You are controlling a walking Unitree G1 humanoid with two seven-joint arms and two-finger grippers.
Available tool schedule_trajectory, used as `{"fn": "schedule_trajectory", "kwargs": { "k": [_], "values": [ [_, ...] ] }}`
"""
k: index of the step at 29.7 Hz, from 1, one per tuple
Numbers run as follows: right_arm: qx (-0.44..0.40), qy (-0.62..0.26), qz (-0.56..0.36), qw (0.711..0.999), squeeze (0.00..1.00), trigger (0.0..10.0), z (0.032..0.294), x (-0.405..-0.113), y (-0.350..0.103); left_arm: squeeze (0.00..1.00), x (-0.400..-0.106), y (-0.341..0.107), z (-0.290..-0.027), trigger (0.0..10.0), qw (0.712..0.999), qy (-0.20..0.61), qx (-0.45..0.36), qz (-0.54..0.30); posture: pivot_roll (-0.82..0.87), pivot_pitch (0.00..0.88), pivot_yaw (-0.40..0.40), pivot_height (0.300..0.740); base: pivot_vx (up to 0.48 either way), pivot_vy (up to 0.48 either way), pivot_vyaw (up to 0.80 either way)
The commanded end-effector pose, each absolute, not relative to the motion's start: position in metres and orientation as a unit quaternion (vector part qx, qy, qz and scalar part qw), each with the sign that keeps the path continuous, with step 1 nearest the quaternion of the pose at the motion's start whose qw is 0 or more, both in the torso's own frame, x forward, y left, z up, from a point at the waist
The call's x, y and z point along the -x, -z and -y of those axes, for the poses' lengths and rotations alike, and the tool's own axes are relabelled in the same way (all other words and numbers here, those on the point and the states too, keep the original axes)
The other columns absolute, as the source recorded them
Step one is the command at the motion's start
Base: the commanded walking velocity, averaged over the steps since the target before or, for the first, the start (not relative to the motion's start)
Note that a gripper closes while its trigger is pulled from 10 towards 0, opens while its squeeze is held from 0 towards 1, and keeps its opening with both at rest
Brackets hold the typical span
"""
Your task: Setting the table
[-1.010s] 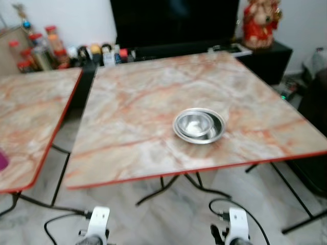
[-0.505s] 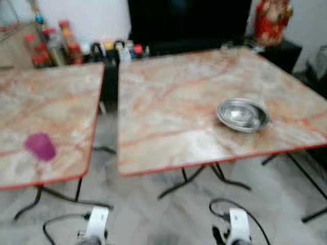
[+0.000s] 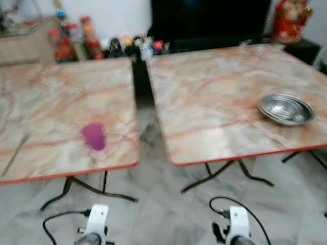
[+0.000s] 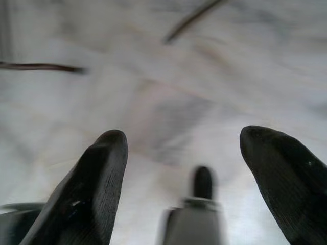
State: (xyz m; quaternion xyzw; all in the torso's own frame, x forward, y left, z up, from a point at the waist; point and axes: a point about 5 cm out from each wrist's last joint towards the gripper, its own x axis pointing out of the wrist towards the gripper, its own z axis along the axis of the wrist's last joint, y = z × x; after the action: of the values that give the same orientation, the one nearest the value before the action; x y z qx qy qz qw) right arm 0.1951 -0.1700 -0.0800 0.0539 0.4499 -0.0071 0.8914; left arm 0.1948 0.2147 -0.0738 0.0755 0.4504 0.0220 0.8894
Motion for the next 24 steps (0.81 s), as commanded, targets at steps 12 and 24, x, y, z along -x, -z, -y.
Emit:
{"fn": "schedule_trajectory", "kwargs": {
  "k": [12, 24],
  "values": [
    [-0.045, 0.012, -0.448, 0.893, 0.00, 10.0, 0.1772, -0.1961, 0.0788, 0.00, -0.1979, 0.0730, -0.2109, 10.0, 0.892, -0.022, -0.068, -0.447, -0.04, 0.000, 0.030, 0.740, 0.000, 0.410, 0.19],
    [-0.057, 0.019, -0.447, 0.893, 0.00, 10.0, 0.1755, -0.1965, 0.0788, 0.00, -0.1993, 0.0717, -0.2138, 10.0, 0.893, -0.030, -0.065, -0.444, -0.03, 0.000, 0.025, 0.740, 0.000, 0.388, 0.00]
  ]
}}
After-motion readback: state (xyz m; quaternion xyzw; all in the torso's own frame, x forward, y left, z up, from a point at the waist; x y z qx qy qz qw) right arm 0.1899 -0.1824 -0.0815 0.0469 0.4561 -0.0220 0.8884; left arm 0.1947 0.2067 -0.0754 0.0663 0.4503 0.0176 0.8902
